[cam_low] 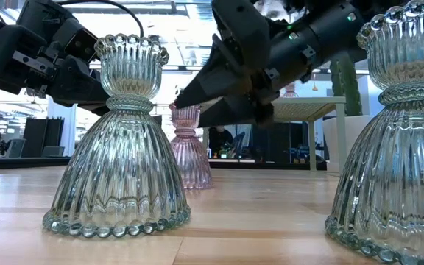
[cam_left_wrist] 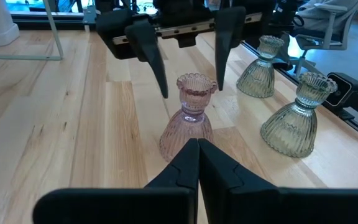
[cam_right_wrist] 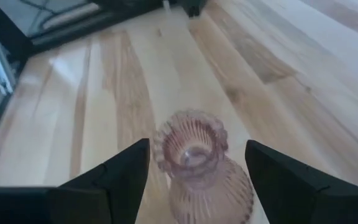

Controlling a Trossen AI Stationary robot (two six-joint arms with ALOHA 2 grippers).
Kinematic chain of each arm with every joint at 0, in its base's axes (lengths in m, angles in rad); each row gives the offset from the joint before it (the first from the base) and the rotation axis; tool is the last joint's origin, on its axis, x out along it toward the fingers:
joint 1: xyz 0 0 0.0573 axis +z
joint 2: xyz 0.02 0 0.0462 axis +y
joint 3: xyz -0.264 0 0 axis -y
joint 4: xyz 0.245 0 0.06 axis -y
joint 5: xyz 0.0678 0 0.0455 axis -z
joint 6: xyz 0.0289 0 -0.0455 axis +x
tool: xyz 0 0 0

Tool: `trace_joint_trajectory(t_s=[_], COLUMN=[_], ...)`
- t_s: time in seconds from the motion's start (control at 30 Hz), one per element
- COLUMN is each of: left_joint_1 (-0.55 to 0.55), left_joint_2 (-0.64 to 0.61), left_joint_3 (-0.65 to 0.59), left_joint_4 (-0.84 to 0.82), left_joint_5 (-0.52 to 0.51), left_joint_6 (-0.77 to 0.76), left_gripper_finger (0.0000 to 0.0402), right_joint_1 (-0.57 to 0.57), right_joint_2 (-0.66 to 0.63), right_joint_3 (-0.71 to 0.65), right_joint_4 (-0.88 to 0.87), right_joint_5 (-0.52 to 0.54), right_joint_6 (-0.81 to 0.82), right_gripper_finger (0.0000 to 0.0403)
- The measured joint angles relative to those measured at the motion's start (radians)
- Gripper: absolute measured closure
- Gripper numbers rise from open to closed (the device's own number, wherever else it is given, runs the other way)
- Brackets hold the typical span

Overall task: Pick & Place candle stick holders
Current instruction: Put the pink glass candle holder on the shelf

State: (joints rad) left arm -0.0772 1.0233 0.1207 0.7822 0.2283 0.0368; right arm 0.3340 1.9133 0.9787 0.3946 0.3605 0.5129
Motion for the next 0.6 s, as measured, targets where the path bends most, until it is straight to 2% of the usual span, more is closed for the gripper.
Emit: trace_joint_trajectory(t_s=[0.27, 0.6], left_joint_1=[0.0, 0.0], left_joint_2=[0.0, 0.0], left_joint_3=[0.001, 0.001], left_joint_4=[0.0, 0.0], left_joint_5=[0.0, 0.0], left_joint_6=[0.003, 0.003], left_gripper_finger=[0.0395, 0.0396], right_joint_1=[0.013, 0.006], right_joint_2=[0.021, 0.057], right_joint_3=[0.018, 0.033], right_joint_4=[0.009, 0.02], right_joint_5=[-0.043, -0.037], right_joint_6=[-0.048, -0.052], right_gripper_finger=[0.0148, 0.0148])
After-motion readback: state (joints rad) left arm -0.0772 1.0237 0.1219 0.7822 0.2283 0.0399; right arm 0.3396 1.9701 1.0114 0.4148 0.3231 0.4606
